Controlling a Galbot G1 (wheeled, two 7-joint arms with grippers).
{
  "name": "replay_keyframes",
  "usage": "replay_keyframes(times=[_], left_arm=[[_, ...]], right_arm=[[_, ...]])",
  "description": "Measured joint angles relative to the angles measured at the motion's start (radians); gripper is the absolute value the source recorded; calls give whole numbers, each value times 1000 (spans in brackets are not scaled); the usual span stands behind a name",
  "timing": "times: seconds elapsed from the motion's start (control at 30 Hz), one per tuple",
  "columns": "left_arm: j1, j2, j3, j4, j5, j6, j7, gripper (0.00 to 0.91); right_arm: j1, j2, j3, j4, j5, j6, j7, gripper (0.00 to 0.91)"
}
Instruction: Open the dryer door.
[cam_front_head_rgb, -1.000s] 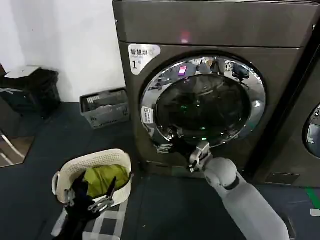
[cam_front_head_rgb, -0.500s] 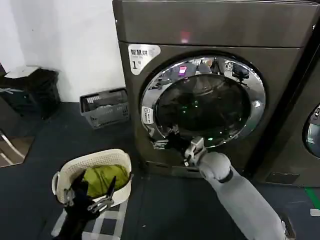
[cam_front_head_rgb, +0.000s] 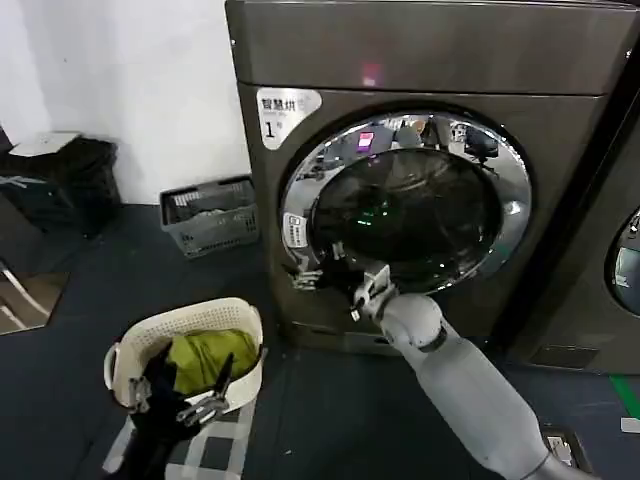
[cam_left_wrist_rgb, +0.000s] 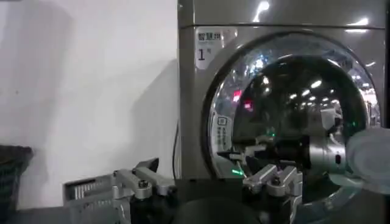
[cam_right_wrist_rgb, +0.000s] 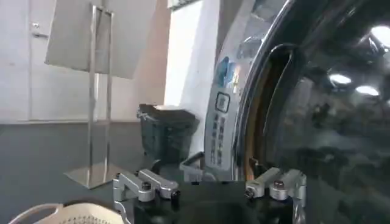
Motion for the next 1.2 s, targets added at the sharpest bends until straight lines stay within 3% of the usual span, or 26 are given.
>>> replay_keyframes(times=[0.57,0.77,0.97,1.2], left_arm=[[1,-1,1,-3,0,0,0,907],[-1,-2,0,0,0,0,0,907],[-2,-2,-3,2,0,0,-3,907],[-9,-3,-12,7,0,13,-24,907]], right_arm=[[34,27,-16,-24,24,-15,-15,907],[24,11,-7,-6,38,-20,-84,907],[15,-9,10,12,96,-49,-149,907],[-13,-43,30,32,111,-33,-281,907]])
